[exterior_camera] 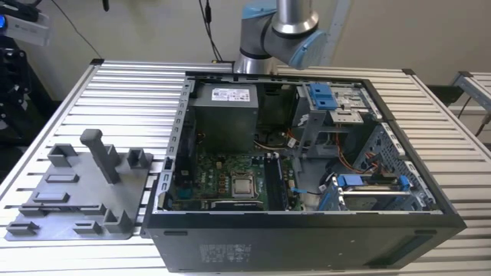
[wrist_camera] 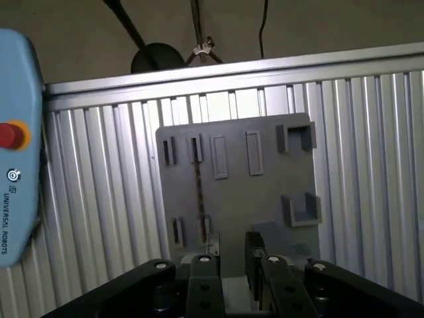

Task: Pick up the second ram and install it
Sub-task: 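Pick up the second ram and move it above second insertion slot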

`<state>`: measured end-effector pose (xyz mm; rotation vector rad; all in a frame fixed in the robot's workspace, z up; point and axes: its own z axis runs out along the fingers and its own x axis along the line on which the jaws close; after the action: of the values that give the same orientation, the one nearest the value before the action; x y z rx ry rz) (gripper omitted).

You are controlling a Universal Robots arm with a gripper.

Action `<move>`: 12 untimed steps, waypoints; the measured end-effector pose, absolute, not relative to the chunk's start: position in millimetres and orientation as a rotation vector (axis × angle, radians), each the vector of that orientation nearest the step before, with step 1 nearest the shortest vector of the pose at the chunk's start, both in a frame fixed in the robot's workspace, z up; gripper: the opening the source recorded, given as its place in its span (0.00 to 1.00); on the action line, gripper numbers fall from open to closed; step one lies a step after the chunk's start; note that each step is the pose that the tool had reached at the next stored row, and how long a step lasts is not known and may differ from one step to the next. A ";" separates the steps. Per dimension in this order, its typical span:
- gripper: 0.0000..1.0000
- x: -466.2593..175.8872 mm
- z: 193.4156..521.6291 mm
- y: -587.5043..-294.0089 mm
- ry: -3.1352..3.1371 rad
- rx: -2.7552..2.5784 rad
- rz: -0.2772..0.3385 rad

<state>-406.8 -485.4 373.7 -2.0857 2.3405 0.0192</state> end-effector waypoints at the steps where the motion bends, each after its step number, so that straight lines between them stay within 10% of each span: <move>1: 0.30 -406.8 373.5 -485.4 2.328 -2.090 0.031; 12: 0.30 -407.2 371.6 -485.4 2.271 -2.202 0.051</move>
<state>-407.2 -485.4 371.6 -2.2018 2.2710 0.0508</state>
